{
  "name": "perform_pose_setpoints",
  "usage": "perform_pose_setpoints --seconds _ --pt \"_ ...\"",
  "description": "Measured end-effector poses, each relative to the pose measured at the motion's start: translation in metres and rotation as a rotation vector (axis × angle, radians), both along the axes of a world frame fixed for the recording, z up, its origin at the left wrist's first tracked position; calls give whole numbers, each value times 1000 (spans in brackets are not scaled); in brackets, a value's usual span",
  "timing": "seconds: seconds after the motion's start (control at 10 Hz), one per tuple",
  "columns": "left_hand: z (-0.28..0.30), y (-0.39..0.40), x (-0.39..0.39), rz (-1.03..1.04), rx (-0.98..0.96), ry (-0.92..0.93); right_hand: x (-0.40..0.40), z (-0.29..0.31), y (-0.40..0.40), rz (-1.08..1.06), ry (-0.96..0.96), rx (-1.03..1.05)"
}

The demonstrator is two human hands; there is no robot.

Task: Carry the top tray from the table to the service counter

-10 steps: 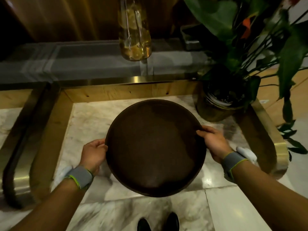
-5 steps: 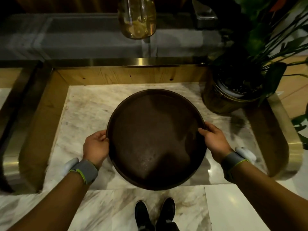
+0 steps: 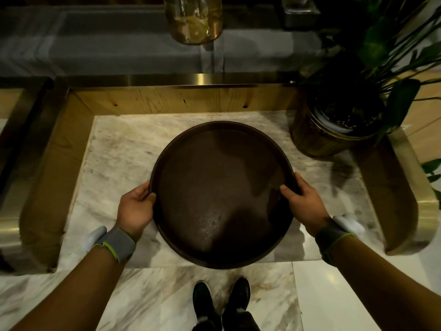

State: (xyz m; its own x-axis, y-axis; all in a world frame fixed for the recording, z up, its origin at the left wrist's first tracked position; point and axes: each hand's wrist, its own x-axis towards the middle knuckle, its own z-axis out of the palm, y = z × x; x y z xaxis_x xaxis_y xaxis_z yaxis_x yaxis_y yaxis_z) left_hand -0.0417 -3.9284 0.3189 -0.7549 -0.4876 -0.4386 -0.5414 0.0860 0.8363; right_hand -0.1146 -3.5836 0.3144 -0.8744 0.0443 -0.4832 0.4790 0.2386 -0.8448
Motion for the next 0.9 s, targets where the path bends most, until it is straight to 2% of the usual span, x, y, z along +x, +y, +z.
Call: perform_pose_setpoints --seconds 0.2,0.4,0.7,0.9 --pt "-3 -6 -8 63 24 -61 -6 9 0 -109 -90 -148" --pt "-7 -12 -13 74 41 -83 -10 1 6 -136 -110 -145" --pt "9 -10 -11 69 40 -74 -11 17 0 -76 -13 -56" --pt "45 -9 -4 59 48 -13 -8 50 -8 62 133 21"
